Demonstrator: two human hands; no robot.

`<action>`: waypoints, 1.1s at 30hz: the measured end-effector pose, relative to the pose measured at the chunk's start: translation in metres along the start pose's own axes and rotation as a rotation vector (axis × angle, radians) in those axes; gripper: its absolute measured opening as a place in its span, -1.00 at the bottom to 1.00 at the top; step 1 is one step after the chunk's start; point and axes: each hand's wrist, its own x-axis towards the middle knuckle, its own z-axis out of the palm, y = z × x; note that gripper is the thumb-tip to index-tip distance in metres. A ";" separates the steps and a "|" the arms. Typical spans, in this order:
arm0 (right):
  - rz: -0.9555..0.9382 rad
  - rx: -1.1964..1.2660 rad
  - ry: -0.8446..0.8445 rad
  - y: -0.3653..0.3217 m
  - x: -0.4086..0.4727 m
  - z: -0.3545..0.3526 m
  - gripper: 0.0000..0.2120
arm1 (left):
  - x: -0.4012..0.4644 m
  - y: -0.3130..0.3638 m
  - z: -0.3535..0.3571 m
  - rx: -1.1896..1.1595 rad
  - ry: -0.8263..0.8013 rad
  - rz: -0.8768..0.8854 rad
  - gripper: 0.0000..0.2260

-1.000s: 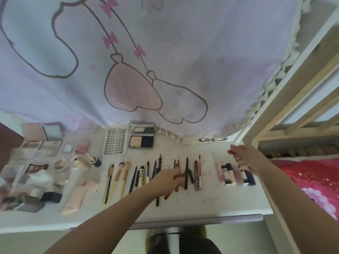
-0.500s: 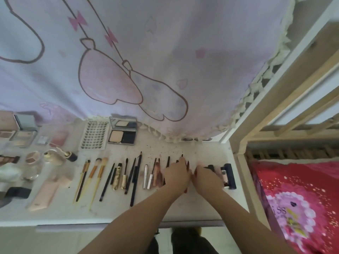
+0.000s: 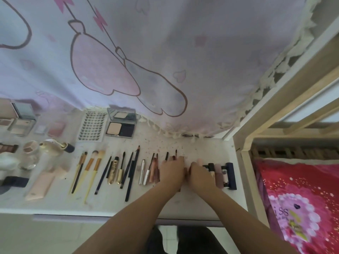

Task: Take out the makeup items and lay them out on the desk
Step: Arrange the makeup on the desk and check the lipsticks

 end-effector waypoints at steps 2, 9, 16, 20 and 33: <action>0.027 -0.007 0.006 0.001 0.002 -0.012 -0.79 | 0.000 -0.002 0.001 -0.015 0.014 0.007 -0.77; 0.066 0.026 -0.053 0.007 -0.005 -0.027 -0.76 | 0.001 -0.005 0.005 -0.041 0.029 0.039 -0.77; -0.032 -0.162 0.165 -0.013 -0.011 -0.009 -0.82 | -0.007 -0.027 -0.013 -0.108 0.153 0.058 -0.78; -0.055 -0.257 0.153 -0.020 -0.005 0.000 -0.80 | -0.022 -0.039 -0.013 -0.120 0.132 0.069 -0.79; -0.002 -0.298 0.115 0.011 0.039 -0.055 -0.66 | -0.021 0.007 -0.007 -0.023 0.007 0.118 -0.72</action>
